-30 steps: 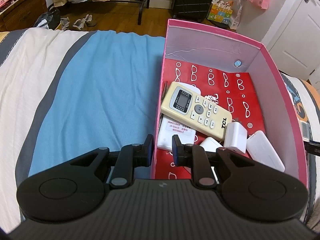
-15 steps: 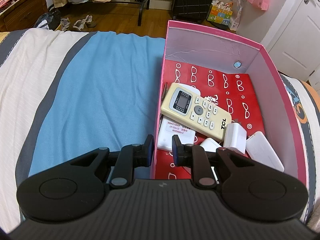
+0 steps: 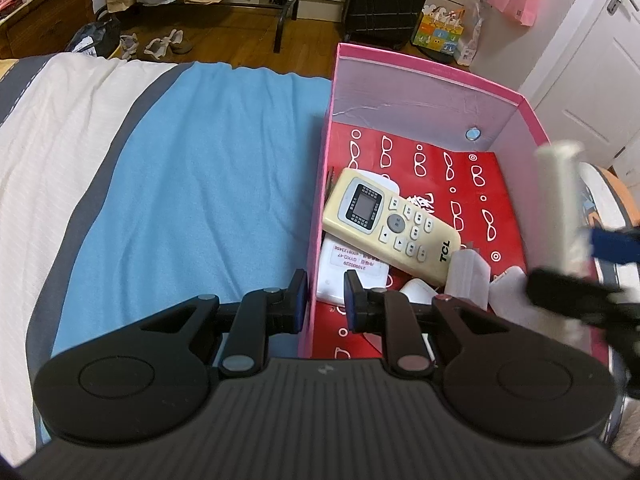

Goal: Organize rigid objects
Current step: 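Carry the white remote into the pink box and open the right gripper, then grasp the long white remote on the bed with the right gripper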

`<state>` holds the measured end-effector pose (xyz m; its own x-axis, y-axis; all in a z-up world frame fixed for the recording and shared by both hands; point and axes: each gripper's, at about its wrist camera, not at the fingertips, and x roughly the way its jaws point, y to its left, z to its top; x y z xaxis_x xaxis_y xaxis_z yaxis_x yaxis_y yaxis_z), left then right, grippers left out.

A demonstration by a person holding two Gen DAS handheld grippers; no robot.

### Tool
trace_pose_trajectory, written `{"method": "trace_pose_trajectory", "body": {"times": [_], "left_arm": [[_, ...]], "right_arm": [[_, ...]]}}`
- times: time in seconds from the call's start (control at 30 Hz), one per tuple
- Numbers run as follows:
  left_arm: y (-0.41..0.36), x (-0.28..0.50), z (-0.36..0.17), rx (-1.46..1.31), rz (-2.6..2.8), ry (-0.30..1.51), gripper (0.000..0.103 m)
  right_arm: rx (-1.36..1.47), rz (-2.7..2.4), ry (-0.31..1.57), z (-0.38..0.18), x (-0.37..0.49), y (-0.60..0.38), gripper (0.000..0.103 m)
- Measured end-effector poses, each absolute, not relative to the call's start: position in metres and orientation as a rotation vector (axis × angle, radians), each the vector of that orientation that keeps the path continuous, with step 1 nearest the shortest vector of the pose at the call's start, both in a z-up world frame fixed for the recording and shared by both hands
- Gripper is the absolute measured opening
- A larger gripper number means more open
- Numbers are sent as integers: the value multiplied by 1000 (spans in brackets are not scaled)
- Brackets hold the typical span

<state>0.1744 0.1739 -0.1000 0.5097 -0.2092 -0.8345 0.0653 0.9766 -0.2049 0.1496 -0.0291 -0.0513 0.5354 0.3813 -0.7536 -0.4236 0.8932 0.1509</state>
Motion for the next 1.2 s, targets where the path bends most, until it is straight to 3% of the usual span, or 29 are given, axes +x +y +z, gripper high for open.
{"method": "trace_pose_trajectory", "body": {"times": [0.37, 0.47, 0.87, 1.2], "left_arm": [[175, 176, -102, -170, -174, 1021, 17], [174, 177, -103, -167, -172, 1022, 17], [170, 177, -102, -157, -158, 1025, 17], [169, 178, -101, -164, -137, 1030, 17]], "right_arm": [[-132, 434, 1047, -99, 171, 0, 58], [-129, 418, 1009, -87, 172, -5, 65], [27, 421, 801, -13, 137, -116, 67], [260, 269, 972, -53, 179, -225, 69]]}}
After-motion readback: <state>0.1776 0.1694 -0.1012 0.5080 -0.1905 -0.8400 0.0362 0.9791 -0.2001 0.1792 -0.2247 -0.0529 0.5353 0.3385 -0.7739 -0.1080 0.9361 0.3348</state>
